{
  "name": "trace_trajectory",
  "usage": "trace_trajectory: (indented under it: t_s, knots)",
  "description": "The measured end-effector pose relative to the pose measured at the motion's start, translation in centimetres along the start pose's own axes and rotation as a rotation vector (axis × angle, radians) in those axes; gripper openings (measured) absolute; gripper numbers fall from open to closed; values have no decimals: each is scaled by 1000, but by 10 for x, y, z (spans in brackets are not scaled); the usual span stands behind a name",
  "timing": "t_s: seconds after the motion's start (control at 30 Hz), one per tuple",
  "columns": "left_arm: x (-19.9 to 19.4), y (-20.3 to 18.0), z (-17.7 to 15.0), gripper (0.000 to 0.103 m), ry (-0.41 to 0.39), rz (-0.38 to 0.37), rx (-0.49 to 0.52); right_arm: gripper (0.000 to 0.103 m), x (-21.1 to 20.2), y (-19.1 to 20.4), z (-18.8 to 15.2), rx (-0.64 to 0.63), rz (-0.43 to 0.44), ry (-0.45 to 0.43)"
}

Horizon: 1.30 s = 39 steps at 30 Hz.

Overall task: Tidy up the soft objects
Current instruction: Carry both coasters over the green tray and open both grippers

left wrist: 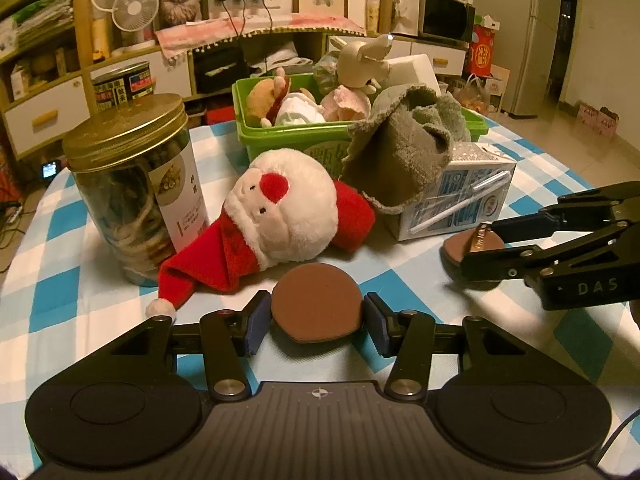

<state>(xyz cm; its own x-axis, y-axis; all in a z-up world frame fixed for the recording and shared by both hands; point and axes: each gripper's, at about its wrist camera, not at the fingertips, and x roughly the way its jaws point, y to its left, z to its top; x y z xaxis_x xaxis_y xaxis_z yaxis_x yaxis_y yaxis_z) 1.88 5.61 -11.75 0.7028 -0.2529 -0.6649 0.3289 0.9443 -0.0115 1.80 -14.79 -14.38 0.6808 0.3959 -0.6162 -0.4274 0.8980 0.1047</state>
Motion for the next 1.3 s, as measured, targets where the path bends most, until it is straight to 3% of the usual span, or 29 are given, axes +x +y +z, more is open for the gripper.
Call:
trace_trajectory:
  t_s: [0.53, 1.0, 1.3]
  knots:
    - [-12, -2, 13, 52, -48, -24, -29, 34, -28, -29, -2, 89, -10, -4]
    - [-23, -2, 25, 52, -80, -25, -66, 34, -50, -61, 1, 192, -63, 46]
    - [-36, -8, 45, 52, -124, -40, -110, 34, -72, -100, 22, 341, -109, -13]
